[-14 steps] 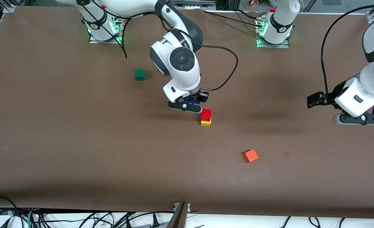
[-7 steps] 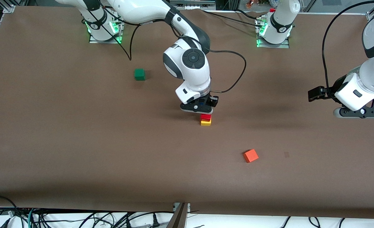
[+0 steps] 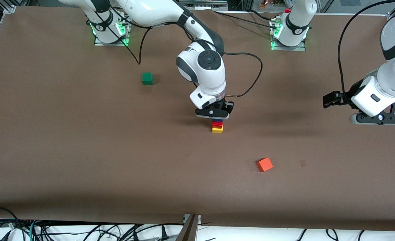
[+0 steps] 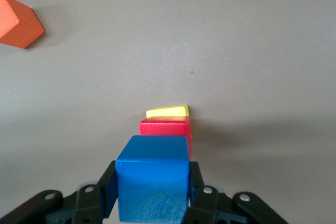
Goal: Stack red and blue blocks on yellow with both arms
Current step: 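Lower the blue cube onto the red cube with the right gripper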
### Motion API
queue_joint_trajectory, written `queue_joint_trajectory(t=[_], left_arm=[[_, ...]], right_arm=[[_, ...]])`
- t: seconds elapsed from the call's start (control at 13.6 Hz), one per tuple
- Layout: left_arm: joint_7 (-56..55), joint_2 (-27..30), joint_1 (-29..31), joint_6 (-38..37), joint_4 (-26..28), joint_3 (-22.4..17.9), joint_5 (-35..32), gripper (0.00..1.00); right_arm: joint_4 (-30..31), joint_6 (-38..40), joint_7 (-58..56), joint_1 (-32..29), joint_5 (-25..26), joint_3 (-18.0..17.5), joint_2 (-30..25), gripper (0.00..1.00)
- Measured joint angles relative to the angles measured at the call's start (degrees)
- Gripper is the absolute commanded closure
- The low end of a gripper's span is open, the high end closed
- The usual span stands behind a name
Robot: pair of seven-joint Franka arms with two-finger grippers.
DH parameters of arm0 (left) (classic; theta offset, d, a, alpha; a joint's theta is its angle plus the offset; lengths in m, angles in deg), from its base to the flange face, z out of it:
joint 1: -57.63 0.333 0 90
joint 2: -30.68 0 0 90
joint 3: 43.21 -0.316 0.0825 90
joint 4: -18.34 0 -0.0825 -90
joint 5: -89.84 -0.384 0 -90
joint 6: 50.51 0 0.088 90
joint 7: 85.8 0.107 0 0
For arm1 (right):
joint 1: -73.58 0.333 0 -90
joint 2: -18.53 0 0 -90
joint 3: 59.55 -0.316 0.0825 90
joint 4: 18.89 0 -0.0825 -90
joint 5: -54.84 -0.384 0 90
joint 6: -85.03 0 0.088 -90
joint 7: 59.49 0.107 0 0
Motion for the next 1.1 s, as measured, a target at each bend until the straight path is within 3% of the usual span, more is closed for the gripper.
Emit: queue_joint_trajectory(t=[0.44, 0.66, 0.96, 1.1], left_arm=[[0.0, -0.1, 0.6, 0.1, 0.3, -1.0, 0.5, 0.00], [0.0, -0.2, 0.6, 0.1, 0.3, -0.8, 0.6, 0.00], [0.0, -0.3, 0.6, 0.1, 0.4, -0.7, 0.6, 0.00], [0.0, -0.4, 0.6, 0.1, 0.4, -0.6, 0.6, 0.00]], right_arm=[[-0.1, -1.9, 0.0, 0.0, 0.8, 0.1, 0.9, 0.70], [-0.1, -1.9, 0.0, 0.0, 0.9, 0.2, 0.9, 0.50], [-0.1, -1.9, 0.0, 0.0, 1.0, 0.3, 0.9, 0.41], [-0.1, -2.0, 0.0, 0.0, 1.0, 0.5, 0.9, 0.18]])
